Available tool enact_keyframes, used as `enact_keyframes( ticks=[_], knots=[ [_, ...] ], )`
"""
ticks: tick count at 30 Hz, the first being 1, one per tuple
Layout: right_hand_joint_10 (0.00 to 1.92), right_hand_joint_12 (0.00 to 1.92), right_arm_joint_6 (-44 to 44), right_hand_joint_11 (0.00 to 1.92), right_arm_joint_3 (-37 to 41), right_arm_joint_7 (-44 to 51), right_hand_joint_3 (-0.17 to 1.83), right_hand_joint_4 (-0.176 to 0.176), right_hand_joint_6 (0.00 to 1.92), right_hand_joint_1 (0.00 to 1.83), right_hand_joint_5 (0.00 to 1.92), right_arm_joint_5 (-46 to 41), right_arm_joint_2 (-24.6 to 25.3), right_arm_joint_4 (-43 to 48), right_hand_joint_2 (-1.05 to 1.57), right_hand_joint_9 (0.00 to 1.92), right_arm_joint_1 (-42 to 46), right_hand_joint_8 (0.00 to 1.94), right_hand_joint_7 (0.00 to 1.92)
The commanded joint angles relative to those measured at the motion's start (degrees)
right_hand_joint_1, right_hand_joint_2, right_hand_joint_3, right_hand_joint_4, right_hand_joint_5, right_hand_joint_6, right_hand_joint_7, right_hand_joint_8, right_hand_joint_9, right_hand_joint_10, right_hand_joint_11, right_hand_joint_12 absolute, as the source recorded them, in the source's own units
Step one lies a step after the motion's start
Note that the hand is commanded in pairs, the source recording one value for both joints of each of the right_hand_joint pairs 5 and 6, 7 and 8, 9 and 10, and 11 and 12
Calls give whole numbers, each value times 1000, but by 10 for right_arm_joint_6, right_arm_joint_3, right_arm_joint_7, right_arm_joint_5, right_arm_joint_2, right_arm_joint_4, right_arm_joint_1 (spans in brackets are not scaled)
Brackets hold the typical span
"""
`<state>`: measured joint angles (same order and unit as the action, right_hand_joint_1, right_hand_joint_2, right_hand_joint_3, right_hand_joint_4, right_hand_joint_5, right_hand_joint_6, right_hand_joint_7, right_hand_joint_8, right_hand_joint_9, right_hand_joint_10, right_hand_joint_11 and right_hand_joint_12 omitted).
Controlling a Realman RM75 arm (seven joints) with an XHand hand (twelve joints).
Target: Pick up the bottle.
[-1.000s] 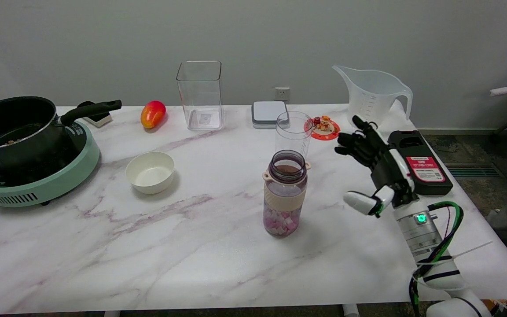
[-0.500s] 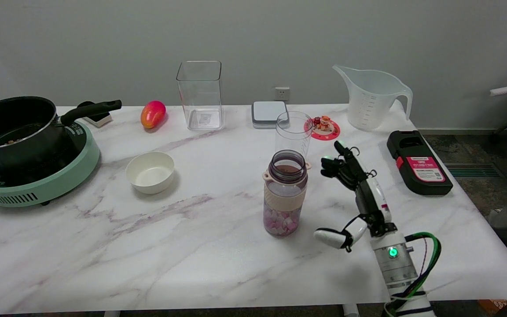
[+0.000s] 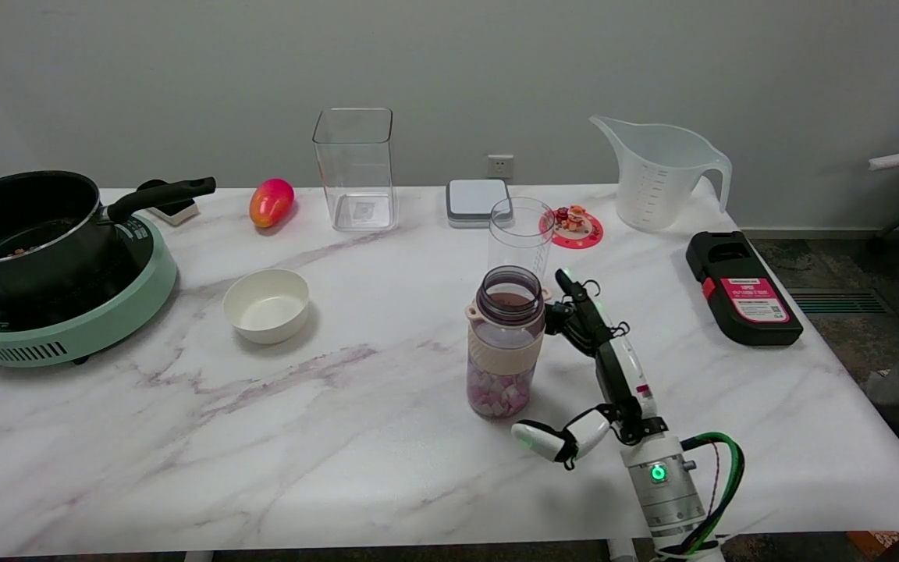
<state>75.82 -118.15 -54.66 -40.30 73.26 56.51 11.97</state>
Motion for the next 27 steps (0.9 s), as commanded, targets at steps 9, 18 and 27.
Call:
enact_keyframes(
  ticks=[9, 18, 27],
  knots=[
    [495, 520, -1, 520, -20, 17, 1196, 0, 154, 1233, 154, 22, 16, -24, -353, 495, -37, 515, 515],
    [490, 500, -14, 500, -17, 16, 1199, 0, 166, 1270, 166, 21, 11, -29, -312, 490, -51, 515, 515],
    [497, 492, -25, 492, -17, 15, 1386, 0, 175, 1267, 175, 21, 10, -30, -384, 497, -58, 515, 515]
  ],
)
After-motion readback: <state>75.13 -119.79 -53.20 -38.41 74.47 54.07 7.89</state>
